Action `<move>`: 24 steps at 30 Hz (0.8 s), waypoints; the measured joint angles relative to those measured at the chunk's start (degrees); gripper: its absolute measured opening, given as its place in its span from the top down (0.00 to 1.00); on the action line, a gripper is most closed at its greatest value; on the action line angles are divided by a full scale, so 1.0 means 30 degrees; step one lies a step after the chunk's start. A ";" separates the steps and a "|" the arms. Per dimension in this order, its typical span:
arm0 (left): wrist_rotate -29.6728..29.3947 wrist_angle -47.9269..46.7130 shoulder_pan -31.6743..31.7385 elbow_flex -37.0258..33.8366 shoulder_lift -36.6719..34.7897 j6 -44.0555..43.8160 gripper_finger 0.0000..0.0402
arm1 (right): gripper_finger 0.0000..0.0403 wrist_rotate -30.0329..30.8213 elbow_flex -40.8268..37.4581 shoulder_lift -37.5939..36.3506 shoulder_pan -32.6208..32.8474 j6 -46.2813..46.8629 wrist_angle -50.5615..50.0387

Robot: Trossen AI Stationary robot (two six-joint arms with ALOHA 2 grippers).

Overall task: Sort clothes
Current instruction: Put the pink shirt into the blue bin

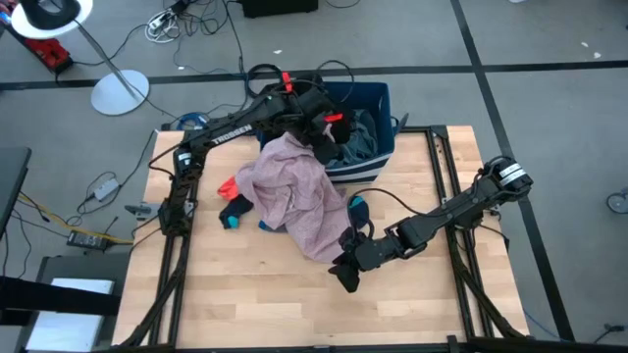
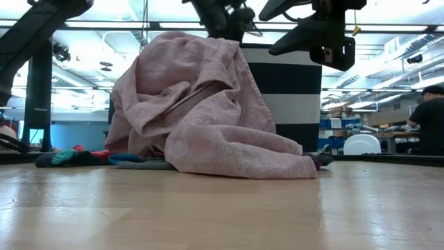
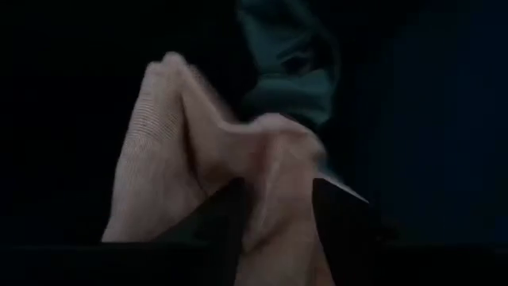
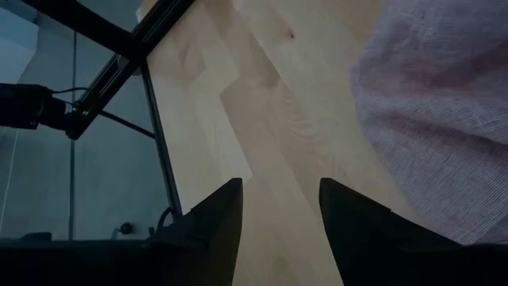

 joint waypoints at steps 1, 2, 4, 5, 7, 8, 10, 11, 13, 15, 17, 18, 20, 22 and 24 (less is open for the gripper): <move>0.0015 -0.0125 0.0001 0.0419 -0.0014 -0.0007 0.60 | 0.58 0.0149 0.0000 0.0000 0.0000 -0.0001 -0.0007; 0.0105 -0.0386 0.0000 0.0900 -0.0015 -0.0012 0.59 | 0.58 0.0291 0.0000 0.0000 0.0000 0.0004 -0.0006; 0.0460 -0.1108 -0.0003 0.1941 -0.0028 0.0031 0.59 | 0.58 0.0413 0.0000 0.0000 0.0000 -0.0006 0.0000; 0.0735 -0.0719 -0.0037 0.1917 -0.0325 0.0087 0.59 | 0.58 0.0452 0.0000 0.0000 -0.0016 -0.0003 -0.0005; 0.1210 -0.0220 -0.0037 0.1540 -0.1129 -0.0031 0.59 | 0.58 0.0454 0.0000 0.0000 -0.0079 -0.0031 0.0002; 0.1171 -0.0129 -0.0044 0.1591 -0.1476 -0.0247 0.59 | 0.58 0.0451 0.0000 0.0000 -0.0099 -0.0044 0.0013; 0.1062 -0.0216 -0.0051 0.1813 -0.2109 -0.0328 0.59 | 0.58 0.0457 0.0000 0.0000 -0.0109 -0.0055 0.0028; 0.1018 -0.0254 -0.0051 0.1887 -0.2453 -0.0352 0.59 | 0.58 0.0451 0.0000 0.0000 -0.0109 -0.0068 0.0114; 0.0964 -0.0675 -0.0118 0.1955 -0.3153 -0.0594 0.59 | 0.58 0.0451 0.0000 0.0000 -0.0131 -0.0083 0.0080; 0.0561 -0.1558 -0.0364 0.1911 -0.3882 -0.0849 0.59 | 0.58 0.0451 0.0000 0.0000 -0.0165 -0.0083 0.0047; -0.0552 -0.2723 -0.0910 0.1911 -0.4534 -0.1210 0.59 | 0.58 0.0446 0.0000 0.0000 -0.0249 -0.0083 0.0059; -0.1285 -0.3281 -0.1379 0.1903 -0.4839 -0.1257 0.59 | 0.58 0.0443 0.0000 0.0000 -0.0310 -0.0075 0.0039; -0.2833 -0.4056 -0.2453 0.1875 -0.5378 -0.1341 0.60 | 0.58 0.0450 0.0000 0.0000 -0.0392 -0.0025 0.0074; -0.4140 -0.4792 -0.3607 0.1875 -0.5966 -0.1493 0.61 | 0.58 0.0451 0.0000 0.0000 -0.0515 -0.0010 0.0063; -0.5418 -0.5782 -0.4865 0.1875 -0.6445 -0.1942 0.61 | 0.58 0.0449 0.0000 0.0000 -0.0610 -0.0008 0.0078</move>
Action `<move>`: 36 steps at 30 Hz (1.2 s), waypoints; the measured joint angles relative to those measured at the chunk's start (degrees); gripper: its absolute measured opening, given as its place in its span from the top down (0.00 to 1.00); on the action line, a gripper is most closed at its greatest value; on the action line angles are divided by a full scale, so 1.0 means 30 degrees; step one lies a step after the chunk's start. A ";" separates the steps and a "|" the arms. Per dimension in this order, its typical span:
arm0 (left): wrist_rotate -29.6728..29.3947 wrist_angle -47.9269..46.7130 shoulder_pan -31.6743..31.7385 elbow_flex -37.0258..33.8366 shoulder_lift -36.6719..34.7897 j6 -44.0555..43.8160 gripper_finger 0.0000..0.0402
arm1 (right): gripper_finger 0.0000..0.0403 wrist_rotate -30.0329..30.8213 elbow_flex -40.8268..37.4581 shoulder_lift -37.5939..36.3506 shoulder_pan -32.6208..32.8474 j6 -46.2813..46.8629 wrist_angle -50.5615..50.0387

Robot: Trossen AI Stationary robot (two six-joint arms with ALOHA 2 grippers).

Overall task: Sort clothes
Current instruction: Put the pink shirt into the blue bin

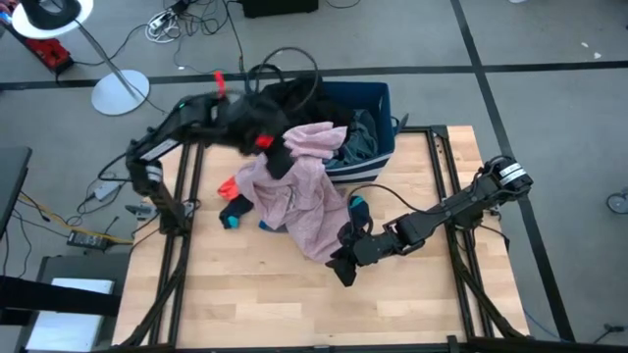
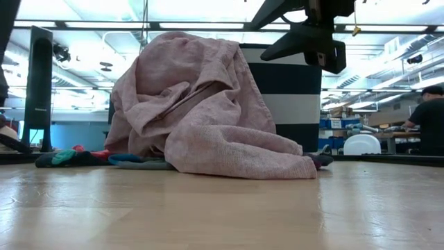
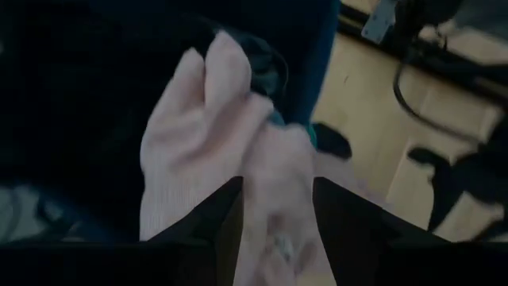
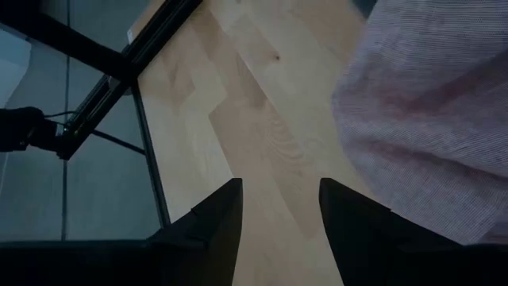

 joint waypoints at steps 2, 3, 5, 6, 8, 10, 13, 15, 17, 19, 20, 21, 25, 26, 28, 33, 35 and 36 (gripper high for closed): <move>-0.1012 -0.0915 -0.1335 -0.0170 -0.0331 -0.0625 0.61 | 0.58 -0.0005 0.0000 0.0000 -0.0116 0.0212 -0.0023; -0.1396 -0.1160 -0.1943 -0.0518 -0.0593 -0.0999 0.61 | 0.58 -0.0013 0.0000 0.0000 -0.0155 0.0378 -0.0052; -0.1961 -0.1211 -0.3262 -0.1771 -0.1213 -0.2019 0.61 | 0.58 -0.0005 0.0000 0.0000 -0.0241 0.0633 -0.0114; -0.2180 -0.0912 -0.3901 -0.2656 -0.1654 -0.2536 0.61 | 0.58 -0.0012 0.0000 0.0000 -0.0259 0.0737 -0.0120; -0.2834 -0.0073 -0.5283 -0.4923 -0.2695 -0.3693 0.61 | 0.58 -0.0005 0.0000 0.0000 -0.0271 0.0968 -0.0122; -0.3565 0.1447 -0.6683 -0.7802 -0.3899 -0.5030 0.61 | 0.58 -0.0013 0.0000 0.0000 -0.0264 0.1236 -0.0137; -0.4259 0.4347 -0.8462 -1.2973 -0.5799 -0.7479 0.61 | 0.58 -0.0107 0.0000 0.0000 -0.0249 0.1732 -0.0150; -0.4492 0.6834 -0.9342 -1.6480 -0.7126 -0.9104 0.61 | 0.58 -0.0227 0.0000 0.0000 -0.0186 0.2145 -0.0178; -0.4667 0.9655 -0.9958 -1.9699 -0.8307 -1.0495 0.61 | 0.58 -0.0299 -0.0007 0.0000 -0.0063 0.2596 -0.0236; -0.4690 1.2223 -1.0298 -2.2459 -0.9165 -1.1860 0.61 | 0.58 -0.0392 -0.0007 0.0000 0.0101 0.3023 -0.0231; -0.4716 1.3141 -1.0372 -2.3641 -0.9435 -1.2562 0.61 | 0.58 -0.0469 -0.0007 0.0000 0.0174 0.3224 -0.0232; -0.4806 1.3933 -1.0452 -2.4749 -0.9670 -1.3356 0.61 | 0.58 -0.0548 -0.0007 0.0000 0.0276 0.3362 -0.0231; -0.4834 1.5235 -1.0844 -2.8037 -1.0335 -1.6310 0.61 | 0.58 -0.0639 -0.0007 0.0000 0.0584 0.3831 -0.0239; -0.4670 1.5335 -1.0996 -2.8609 -1.0404 -1.6818 0.61 | 0.58 -0.0639 -0.0007 0.0000 0.0645 0.3948 -0.0239; -0.4388 1.5382 -1.1228 -2.9469 -1.0491 -1.7274 0.61 | 0.58 -0.0639 -0.0007 0.0000 0.0748 0.4231 -0.0250; -0.4129 1.5779 -1.1339 -3.0565 -1.0524 -1.7424 0.61 | 0.58 -0.0639 -0.0007 0.0000 0.0793 0.4434 -0.0356; -0.4124 1.6181 -1.1317 -3.1047 -1.0524 -1.7431 0.61 | 0.58 -0.0632 -0.0007 0.0000 0.0793 0.4580 -0.0406; -0.4111 1.6211 -1.1317 -3.1280 -1.0524 -1.7438 0.61 | 0.58 -0.0632 -0.0007 0.0000 0.0785 0.4611 -0.0403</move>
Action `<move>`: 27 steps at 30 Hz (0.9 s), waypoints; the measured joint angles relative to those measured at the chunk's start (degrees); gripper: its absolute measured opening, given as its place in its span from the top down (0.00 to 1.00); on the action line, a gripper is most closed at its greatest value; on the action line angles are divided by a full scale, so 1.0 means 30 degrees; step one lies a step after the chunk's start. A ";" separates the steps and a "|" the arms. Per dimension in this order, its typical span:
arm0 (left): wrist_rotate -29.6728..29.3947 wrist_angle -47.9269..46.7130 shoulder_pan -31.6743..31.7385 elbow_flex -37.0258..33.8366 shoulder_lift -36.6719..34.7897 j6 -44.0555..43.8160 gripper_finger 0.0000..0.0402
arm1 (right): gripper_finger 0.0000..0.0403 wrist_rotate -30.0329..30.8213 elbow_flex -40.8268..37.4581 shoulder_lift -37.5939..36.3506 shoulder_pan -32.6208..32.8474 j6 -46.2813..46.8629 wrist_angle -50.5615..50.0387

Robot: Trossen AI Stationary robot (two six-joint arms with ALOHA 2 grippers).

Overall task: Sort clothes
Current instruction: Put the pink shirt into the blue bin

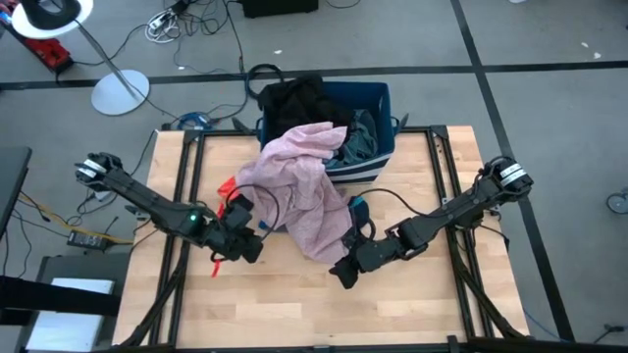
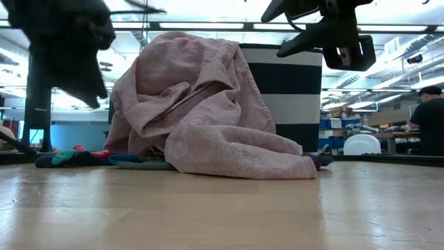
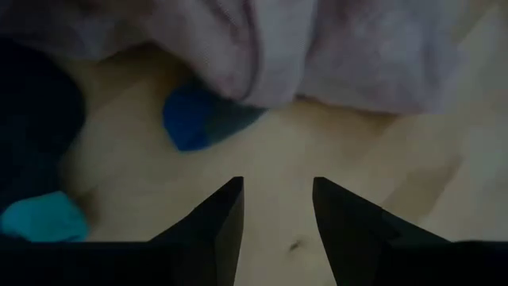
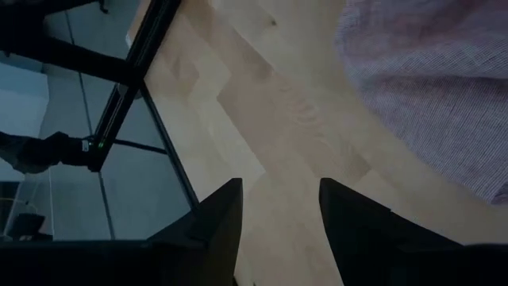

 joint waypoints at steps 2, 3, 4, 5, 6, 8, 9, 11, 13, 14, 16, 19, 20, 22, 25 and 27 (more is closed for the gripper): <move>0.0198 0.0397 0.0000 -0.0520 0.0000 0.0000 0.61 | 0.58 0.0003 0.0000 0.0000 0.0007 0.0046 0.0001; 0.0361 0.0761 0.0000 -0.0764 0.0000 0.0000 0.61 | 0.58 0.0000 0.0000 0.0000 0.0007 0.0110 0.0004; 0.0522 0.1054 0.0000 -0.1033 0.0000 0.0000 0.61 | 0.58 0.0000 0.0000 0.0000 0.0007 0.0123 0.0004; 0.0528 0.1221 0.0007 -0.1262 0.0000 0.0005 0.61 | 0.58 0.0000 0.0000 0.0000 0.0007 0.0129 0.0004; 0.0550 0.1279 0.0015 -0.1431 0.0005 0.0000 0.61 | 0.58 0.0000 0.0000 0.0000 0.0007 0.0130 0.0004; 0.0473 0.1291 0.0087 -0.1713 0.0111 0.0261 0.61 | 0.58 0.0000 0.0000 0.0000 0.0007 0.0130 0.0009; 0.0237 0.1340 0.0202 -0.1829 0.0223 0.0713 0.61 | 0.58 0.0000 0.0000 0.0000 0.0007 0.0130 0.0012; -0.0241 0.1472 0.0571 -0.2084 0.0291 0.1873 0.61 | 0.58 0.0000 0.0000 0.0000 0.0007 0.0222 0.0019; -0.0410 0.2355 0.1190 -0.2372 0.0491 0.3105 0.63 | 0.58 -0.0001 0.0000 0.0000 0.0016 0.0457 0.0019; -0.0381 0.2826 0.1583 -0.2496 0.0703 0.3731 0.65 | 0.58 -0.0007 0.0000 0.0000 0.0044 0.0505 0.0027; -0.0377 0.2961 0.2353 -0.2664 0.1193 0.4740 0.73 | 0.58 -0.0085 0.0000 0.0000 0.0065 0.0663 0.0034; -0.0441 0.3951 0.3434 -0.2649 0.2015 0.6085 0.91 | 0.58 -0.0105 0.0000 0.0000 0.0200 0.0932 0.0076; -0.0587 0.4324 0.3743 -0.2656 0.2201 0.6673 0.95 | 0.58 -0.0111 -0.0007 0.0000 0.0234 0.1056 0.0108; -0.1428 0.5948 0.4276 -0.2650 0.2609 0.7967 0.98 | 0.58 -0.0146 -0.0007 0.0000 0.0378 0.1128 0.0106; -0.2311 0.8322 0.5329 -0.2634 0.3116 1.0565 0.99 | 0.58 -0.0153 -0.0007 0.0000 0.0495 0.1304 0.0069; -0.2339 0.9790 0.6293 -0.2620 0.3569 1.1380 0.99 | 0.58 -0.0153 -0.0007 0.0000 0.0597 0.1441 0.0052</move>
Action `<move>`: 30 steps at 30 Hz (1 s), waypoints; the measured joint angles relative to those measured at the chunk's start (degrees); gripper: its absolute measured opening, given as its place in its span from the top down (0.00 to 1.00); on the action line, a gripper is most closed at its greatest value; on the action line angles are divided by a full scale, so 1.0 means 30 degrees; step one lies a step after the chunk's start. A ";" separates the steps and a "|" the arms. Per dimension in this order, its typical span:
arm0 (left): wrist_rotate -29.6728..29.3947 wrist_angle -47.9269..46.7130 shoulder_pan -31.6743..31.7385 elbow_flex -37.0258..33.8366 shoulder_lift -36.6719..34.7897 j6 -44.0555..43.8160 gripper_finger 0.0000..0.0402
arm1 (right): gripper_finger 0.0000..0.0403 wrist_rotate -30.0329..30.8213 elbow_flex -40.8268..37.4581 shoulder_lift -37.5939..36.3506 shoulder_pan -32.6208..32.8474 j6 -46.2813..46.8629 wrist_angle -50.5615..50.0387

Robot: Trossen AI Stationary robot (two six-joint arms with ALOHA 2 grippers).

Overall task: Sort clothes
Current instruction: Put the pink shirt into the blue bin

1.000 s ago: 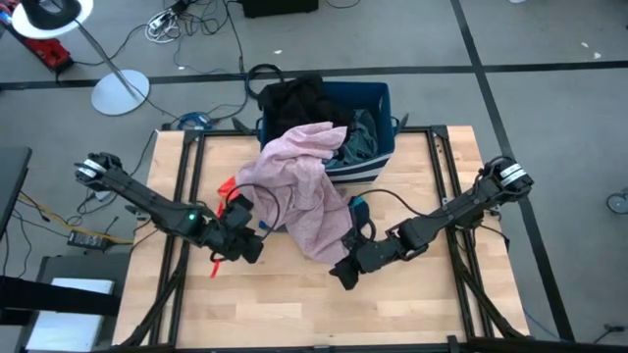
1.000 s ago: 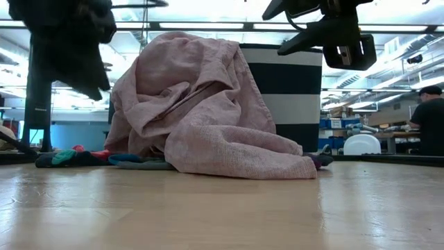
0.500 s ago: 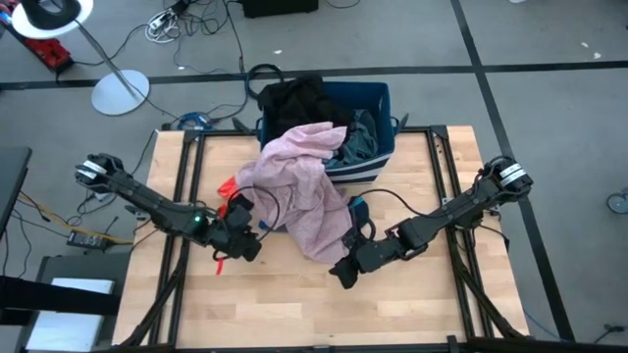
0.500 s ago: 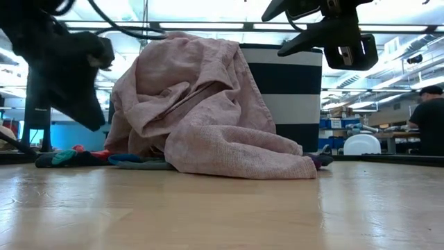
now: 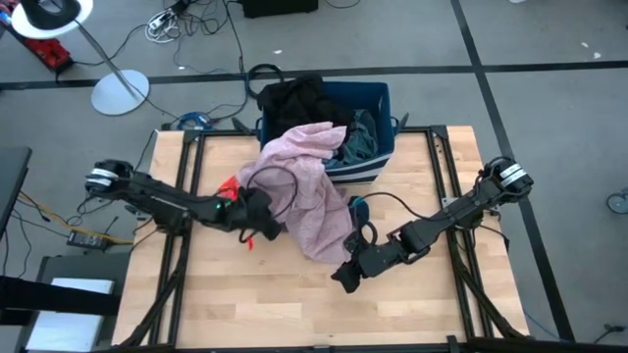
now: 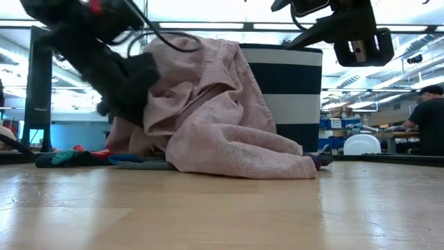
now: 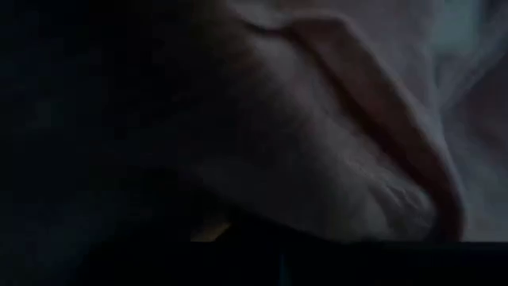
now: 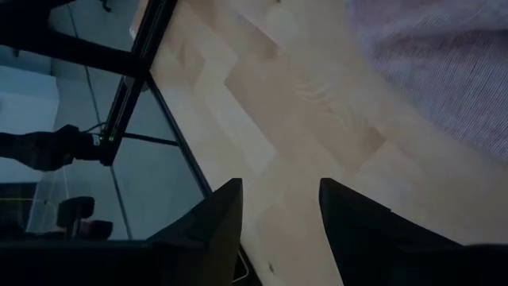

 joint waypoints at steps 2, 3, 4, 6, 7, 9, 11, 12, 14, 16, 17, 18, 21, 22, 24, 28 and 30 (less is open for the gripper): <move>0.0486 0.1189 0.1087 -0.0002 0.0417 0.0729 0.99 | 0.58 0.0000 0.0000 -0.0007 0.0022 0.0117 -0.0021; 0.0833 0.1861 0.1601 0.0035 0.0573 0.1027 0.99 | 0.58 0.0000 0.0000 -0.0007 0.0022 0.0117 -0.0060; 0.1192 0.2355 0.2084 0.0120 0.0643 0.1364 0.99 | 0.58 0.0000 0.0000 -0.0007 0.0022 0.0117 -0.0058; 0.1504 0.3364 0.2962 0.0412 0.0740 0.2216 1.00 | 0.58 0.0000 0.0000 -0.0007 0.0022 0.0102 -0.0025; 0.1510 0.3907 0.3343 0.0638 0.0758 0.2851 1.00 | 0.58 0.0000 -0.0006 -0.0007 0.0015 0.0081 -0.0032; 0.1519 0.4525 0.3935 0.1331 0.0735 0.4340 1.00 | 0.58 0.0000 0.0000 -0.0007 0.0015 0.0020 -0.0021; 0.1554 0.4667 0.4270 0.2449 0.0722 0.5895 1.00 | 0.58 0.0000 0.0000 -0.0007 0.0029 -0.0060 -0.0025; 0.1544 0.4662 0.4357 0.3104 0.0722 0.6621 1.00 | 0.58 0.0000 0.0000 -0.0007 0.0029 -0.0114 -0.0025; 0.1491 0.4673 0.4380 0.4523 0.0721 0.8067 1.00 | 0.58 0.0000 0.0000 -0.0007 0.0036 -0.0211 -0.0005; 0.1375 0.4828 0.4344 0.5951 0.0700 0.9364 1.00 | 0.58 0.0004 0.0000 -0.0007 0.0036 -0.0349 -0.0004; 0.1331 0.4891 0.4337 0.6628 0.0696 0.9891 1.00 | 0.58 0.0000 0.0000 -0.0007 0.0037 -0.0440 -0.0003; 0.1330 0.4904 0.4307 0.7342 0.0686 1.0403 1.00 | 0.58 0.0007 0.0000 -0.0007 0.0043 -0.0543 0.0004; 0.1253 0.4433 0.4073 0.9415 0.0686 1.1590 1.00 | 0.58 0.0007 0.0000 -0.0007 0.0036 -0.0769 0.0004; 0.1076 0.4159 0.3986 1.0155 0.0686 1.2104 1.00 | 0.58 0.0011 0.0000 -0.0007 0.0036 -0.0851 0.0002; 0.0319 0.3385 0.3936 1.1473 0.0644 1.3440 1.00 | 0.58 0.0058 0.0000 -0.0007 0.0039 -0.0953 0.0004; -0.1183 0.2597 0.4552 1.3396 0.0636 1.5965 1.00 | 0.58 0.0226 0.0000 -0.0007 0.0044 -0.1216 0.0004; -0.1173 0.2095 0.5285 1.4276 0.0642 1.6290 1.00 | 0.58 0.0246 0.0000 -0.0007 0.0041 -0.1405 0.0001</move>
